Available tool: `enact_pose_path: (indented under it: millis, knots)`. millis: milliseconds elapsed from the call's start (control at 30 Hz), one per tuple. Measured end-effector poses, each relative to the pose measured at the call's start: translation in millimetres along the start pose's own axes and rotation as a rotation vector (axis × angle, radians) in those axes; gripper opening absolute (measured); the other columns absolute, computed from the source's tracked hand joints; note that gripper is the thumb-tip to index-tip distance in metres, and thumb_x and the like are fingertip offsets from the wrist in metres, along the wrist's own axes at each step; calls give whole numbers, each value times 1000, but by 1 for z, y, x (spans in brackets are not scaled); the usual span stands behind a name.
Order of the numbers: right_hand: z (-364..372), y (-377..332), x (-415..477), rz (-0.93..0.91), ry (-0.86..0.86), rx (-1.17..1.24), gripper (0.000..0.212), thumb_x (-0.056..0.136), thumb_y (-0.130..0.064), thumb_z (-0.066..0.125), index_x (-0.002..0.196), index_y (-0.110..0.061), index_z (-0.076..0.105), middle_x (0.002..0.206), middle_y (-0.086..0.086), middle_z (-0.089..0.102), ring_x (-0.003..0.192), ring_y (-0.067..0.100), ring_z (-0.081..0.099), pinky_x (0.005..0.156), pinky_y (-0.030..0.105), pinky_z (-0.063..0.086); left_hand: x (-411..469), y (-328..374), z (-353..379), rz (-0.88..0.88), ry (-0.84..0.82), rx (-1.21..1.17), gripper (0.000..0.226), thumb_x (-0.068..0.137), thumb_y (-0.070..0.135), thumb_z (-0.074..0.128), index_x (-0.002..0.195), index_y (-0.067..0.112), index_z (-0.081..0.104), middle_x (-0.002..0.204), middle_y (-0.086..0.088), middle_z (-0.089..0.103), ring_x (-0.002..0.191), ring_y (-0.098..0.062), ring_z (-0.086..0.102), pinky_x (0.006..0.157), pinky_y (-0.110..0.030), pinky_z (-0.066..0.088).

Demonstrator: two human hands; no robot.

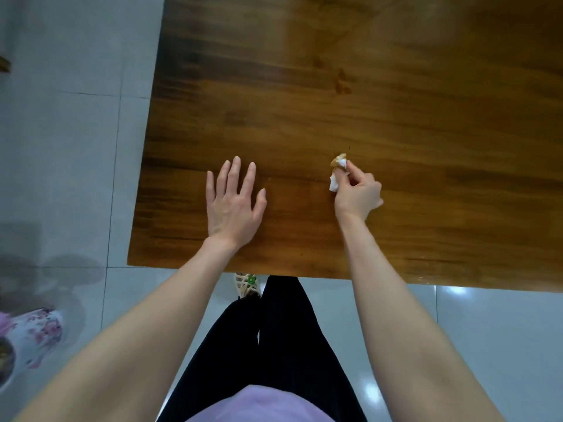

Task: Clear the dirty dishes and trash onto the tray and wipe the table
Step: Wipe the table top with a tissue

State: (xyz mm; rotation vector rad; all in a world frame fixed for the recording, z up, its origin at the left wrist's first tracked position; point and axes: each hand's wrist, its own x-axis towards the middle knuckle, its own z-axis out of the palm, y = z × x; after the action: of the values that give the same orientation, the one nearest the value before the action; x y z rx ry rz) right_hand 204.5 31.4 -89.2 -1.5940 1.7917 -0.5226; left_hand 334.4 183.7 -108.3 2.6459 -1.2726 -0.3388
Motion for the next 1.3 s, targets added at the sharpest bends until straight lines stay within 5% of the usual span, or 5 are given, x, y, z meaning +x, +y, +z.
enact_pose_path:
  millis: [233, 500, 933, 1167, 1300]
  knots:
    - [29, -25, 10, -148, -162, -21, 31, 90, -25, 65, 121, -20, 67, 97, 0, 65, 106, 16, 47, 80, 25, 15, 60, 27, -10, -4, 28, 22, 60, 96, 50, 26, 149, 21, 33, 158, -10, 24, 147, -29, 17, 118, -45, 2]
    - [19, -38, 93, -14, -6, 26, 30, 89, -27, 66, 119, -22, 67, 102, -5, 63, 108, 19, 53, 88, 27, 16, 117, 54, -5, 9, -2, 46, 62, 96, 53, 22, 151, 24, 29, 160, -8, 18, 148, -27, 11, 117, -43, -4]
    - [32, -71, 159, -82, -9, -37, 29, 91, -28, 64, 119, -24, 67, 108, -3, 65, 110, 14, 47, 89, 30, 19, 157, 56, 3, -94, 0, 101, 65, 96, 57, 20, 153, 26, 21, 161, -7, 12, 148, -28, 7, 117, -45, -3]
    - [73, -98, 124, -293, -255, -98, 29, 92, -28, 61, 120, -25, 67, 107, -3, 65, 109, 16, 47, 90, 33, 21, 158, 57, 3, -100, -6, 103, 65, 95, 56, 23, 152, 26, 24, 161, -7, 15, 148, -27, 10, 119, -46, 1]
    - [48, -91, 167, -153, -104, -83, 28, 91, -28, 62, 119, -27, 67, 105, -2, 65, 110, 18, 47, 87, 31, 18, 159, 57, 3, -101, -3, 95, 65, 95, 56, 23, 151, 25, 26, 160, -8, 18, 147, -29, 13, 118, -47, 3]
